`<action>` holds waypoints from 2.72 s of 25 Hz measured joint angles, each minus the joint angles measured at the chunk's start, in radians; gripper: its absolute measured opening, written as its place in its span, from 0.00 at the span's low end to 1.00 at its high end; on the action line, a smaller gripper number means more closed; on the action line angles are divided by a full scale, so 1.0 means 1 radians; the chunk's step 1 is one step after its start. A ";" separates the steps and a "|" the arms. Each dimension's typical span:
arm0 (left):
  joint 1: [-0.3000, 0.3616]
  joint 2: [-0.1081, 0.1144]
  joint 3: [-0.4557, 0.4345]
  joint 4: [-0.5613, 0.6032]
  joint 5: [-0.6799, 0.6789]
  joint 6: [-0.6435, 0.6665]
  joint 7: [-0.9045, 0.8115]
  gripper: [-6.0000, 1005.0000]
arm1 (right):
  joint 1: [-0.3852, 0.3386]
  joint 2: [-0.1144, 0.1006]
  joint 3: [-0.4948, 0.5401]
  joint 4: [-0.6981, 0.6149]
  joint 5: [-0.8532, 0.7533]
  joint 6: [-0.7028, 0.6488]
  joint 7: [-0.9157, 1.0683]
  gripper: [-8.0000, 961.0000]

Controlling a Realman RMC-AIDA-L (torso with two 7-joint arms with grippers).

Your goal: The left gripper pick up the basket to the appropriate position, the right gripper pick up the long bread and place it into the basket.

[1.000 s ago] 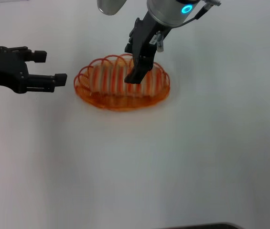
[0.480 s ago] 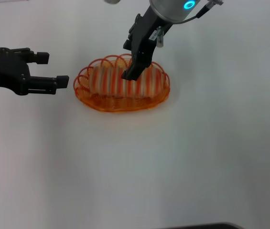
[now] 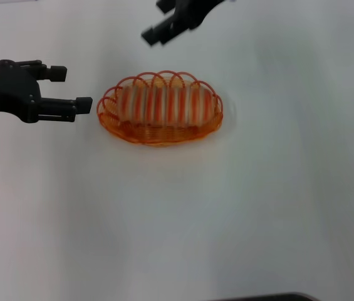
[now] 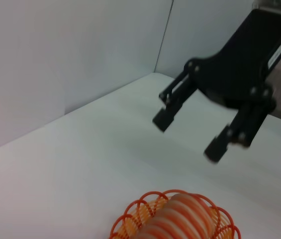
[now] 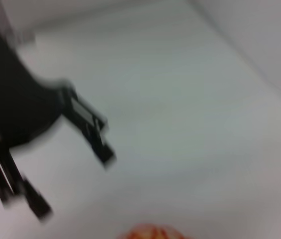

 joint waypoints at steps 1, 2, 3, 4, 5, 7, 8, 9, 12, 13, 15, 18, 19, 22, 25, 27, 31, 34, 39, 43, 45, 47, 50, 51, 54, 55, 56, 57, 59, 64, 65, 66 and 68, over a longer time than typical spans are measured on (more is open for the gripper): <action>-0.002 0.000 0.000 0.000 0.000 0.000 0.000 0.88 | -0.015 -0.007 0.033 -0.001 0.042 -0.014 -0.017 0.83; -0.004 0.001 0.000 0.000 -0.001 0.000 -0.001 0.88 | -0.033 -0.016 0.066 -0.001 0.086 -0.027 -0.034 0.83; -0.006 0.001 0.000 0.000 -0.001 0.000 -0.003 0.88 | -0.053 -0.024 0.091 -0.001 0.132 -0.047 -0.048 0.83; -0.008 0.001 0.000 0.000 -0.001 0.000 -0.004 0.88 | -0.074 -0.033 0.110 -0.001 0.178 -0.062 -0.060 0.83; -0.009 0.000 0.000 0.000 -0.001 0.000 -0.004 0.88 | -0.095 -0.040 0.125 -0.001 0.221 -0.082 -0.071 0.83; -0.012 -0.002 0.000 -0.001 -0.004 0.001 -0.004 0.88 | -0.144 -0.052 0.147 -0.001 0.297 -0.117 -0.094 0.83; -0.013 -0.002 0.000 -0.002 -0.009 0.000 -0.002 0.88 | -0.167 -0.056 0.154 -0.001 0.321 -0.135 -0.105 0.83; -0.013 -0.003 0.000 -0.004 -0.015 0.000 0.000 0.88 | -0.191 -0.060 0.160 -0.001 0.338 -0.149 -0.116 0.83; -0.013 0.000 0.000 -0.006 -0.028 0.000 0.001 0.88 | -0.255 -0.070 0.175 -0.001 0.349 -0.193 -0.141 0.83; -0.013 0.001 0.000 -0.006 -0.028 -0.001 0.001 0.88 | -0.274 -0.074 0.176 -0.001 0.346 -0.206 -0.149 0.83; -0.015 0.004 0.000 -0.006 -0.029 -0.001 0.001 0.88 | -0.313 -0.082 0.169 -0.002 0.335 -0.231 -0.188 0.83; -0.018 0.006 0.000 -0.007 -0.027 0.000 -0.002 0.88 | -0.369 -0.086 0.165 -0.002 0.301 -0.258 -0.289 0.83; -0.018 0.006 0.000 -0.007 -0.026 0.000 -0.003 0.88 | -0.392 -0.083 0.166 -0.002 0.292 -0.263 -0.337 0.83; -0.018 0.006 0.003 -0.011 -0.021 0.002 -0.005 0.88 | -0.439 -0.074 0.166 -0.001 0.289 -0.277 -0.433 0.83; -0.018 0.006 0.011 -0.013 -0.020 0.002 -0.007 0.88 | -0.477 -0.063 0.172 0.000 0.288 -0.286 -0.502 0.83; -0.016 0.006 0.017 -0.014 -0.018 0.003 -0.008 0.88 | -0.497 -0.059 0.173 0.002 0.285 -0.282 -0.531 0.83; -0.006 0.006 0.026 -0.015 -0.016 0.004 -0.008 0.88 | -0.533 -0.044 0.178 0.004 0.253 -0.265 -0.585 0.83; 0.008 0.006 0.025 -0.017 -0.013 -0.003 -0.003 0.88 | -0.552 -0.034 0.178 0.005 0.226 -0.235 -0.603 0.83; 0.015 0.006 0.018 -0.048 0.008 -0.012 0.004 0.88 | -0.577 -0.029 0.198 0.006 0.213 -0.208 -0.623 0.83; 0.027 0.005 0.017 -0.065 0.010 -0.021 0.017 0.88 | -0.585 -0.027 0.215 0.007 0.213 -0.207 -0.640 0.83; 0.036 0.004 0.016 -0.067 0.011 -0.033 0.024 0.88 | -0.591 -0.021 0.234 0.007 0.213 -0.207 -0.661 0.83; 0.045 0.002 0.015 -0.072 0.011 -0.043 0.029 0.88 | -0.596 -0.013 0.256 0.008 0.213 -0.209 -0.682 0.83; 0.057 0.000 0.012 -0.080 0.011 -0.050 0.036 0.88 | -0.607 0.002 0.275 0.008 0.214 -0.210 -0.710 0.83; 0.060 -0.001 0.011 -0.083 0.011 -0.050 0.039 0.88 | -0.611 0.009 0.282 0.008 0.214 -0.209 -0.720 0.83; 0.064 -0.002 0.012 -0.110 0.013 -0.050 0.046 0.88 | -0.616 0.018 0.299 0.009 0.214 -0.207 -0.734 0.83; 0.063 -0.002 0.012 -0.116 0.016 -0.050 0.046 0.88 | -0.616 0.019 0.301 0.009 0.215 -0.207 -0.736 0.83; 0.064 -0.002 0.012 -0.119 0.019 -0.050 0.046 0.88 | -0.617 0.019 0.303 0.011 0.216 -0.207 -0.736 0.83; 0.065 -0.003 0.012 -0.121 0.021 -0.050 0.046 0.88 | -0.617 0.020 0.305 0.013 0.216 -0.207 -0.736 0.83; 0.071 -0.003 0.011 -0.121 0.021 -0.052 0.049 0.88 | -0.618 0.020 0.306 0.016 0.216 -0.207 -0.737 0.83; 0.076 -0.005 0.011 -0.125 0.021 -0.054 0.053 0.88 | -0.617 0.020 0.300 0.019 0.213 -0.195 -0.738 0.83; 0.075 -0.005 0.011 -0.127 0.022 -0.054 0.054 0.88 | -0.617 0.020 0.300 0.019 0.213 -0.195 -0.738 0.83; 0.074 -0.005 0.013 -0.130 0.022 -0.054 0.054 0.88 | -0.617 0.020 0.298 0.019 0.212 -0.193 -0.738 0.83; 0.072 -0.005 0.014 -0.134 0.023 -0.054 0.054 0.88 | -0.616 0.020 0.296 0.020 0.211 -0.190 -0.737 0.83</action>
